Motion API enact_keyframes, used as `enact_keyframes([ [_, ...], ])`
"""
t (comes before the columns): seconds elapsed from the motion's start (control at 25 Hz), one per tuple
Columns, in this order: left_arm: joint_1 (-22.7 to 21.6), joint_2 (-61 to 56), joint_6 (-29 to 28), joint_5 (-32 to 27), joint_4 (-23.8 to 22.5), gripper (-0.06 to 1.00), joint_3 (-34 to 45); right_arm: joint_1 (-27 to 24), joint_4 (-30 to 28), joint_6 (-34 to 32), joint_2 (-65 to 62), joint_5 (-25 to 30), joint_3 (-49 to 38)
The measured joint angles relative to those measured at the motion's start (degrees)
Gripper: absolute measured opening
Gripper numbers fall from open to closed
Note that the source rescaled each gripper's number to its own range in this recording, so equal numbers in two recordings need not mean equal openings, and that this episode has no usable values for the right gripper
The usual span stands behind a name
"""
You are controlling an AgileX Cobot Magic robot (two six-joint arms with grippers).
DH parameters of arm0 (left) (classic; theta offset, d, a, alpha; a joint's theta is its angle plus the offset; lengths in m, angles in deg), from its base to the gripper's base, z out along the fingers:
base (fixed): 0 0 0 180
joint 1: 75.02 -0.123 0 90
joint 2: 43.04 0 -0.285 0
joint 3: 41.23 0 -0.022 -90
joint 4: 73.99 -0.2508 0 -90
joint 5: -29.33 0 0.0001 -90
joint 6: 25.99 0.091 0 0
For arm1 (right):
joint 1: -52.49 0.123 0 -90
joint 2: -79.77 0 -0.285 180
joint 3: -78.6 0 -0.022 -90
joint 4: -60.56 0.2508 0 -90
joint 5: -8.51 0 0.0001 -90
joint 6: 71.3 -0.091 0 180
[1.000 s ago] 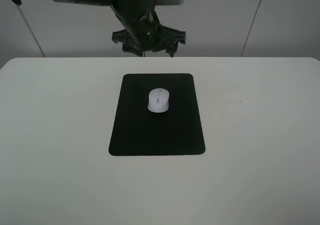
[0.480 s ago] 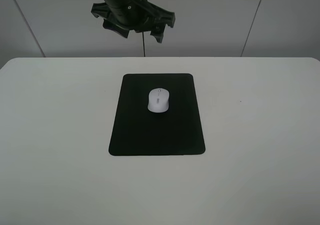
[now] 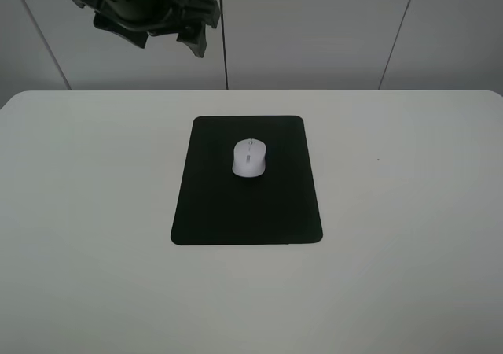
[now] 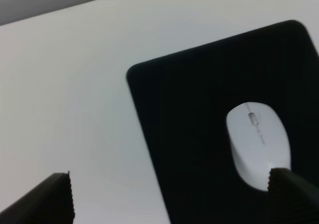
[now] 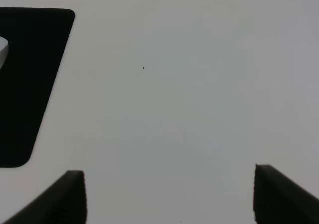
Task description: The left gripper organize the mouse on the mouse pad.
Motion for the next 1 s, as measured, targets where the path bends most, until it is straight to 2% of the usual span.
enact_keyframes([
  [0.52, -16.7, -30.5, 5.3, -0.2, 5.2, 1.00, 26.7, 0.0, 0.0, 0.0, 0.0, 0.0, 0.0],
  [0.76, -18.3, -48.2, 6.2, -0.9, 5.9, 1.00, 36.2, 0.0, 0.0, 0.0, 0.0, 0.0, 0.0],
  [1.0, -18.3, -62.8, 6.3, -2.8, 5.9, 1.00, 40.5, 0.0, 0.0, 0.0, 0.0, 0.0, 0.0],
])
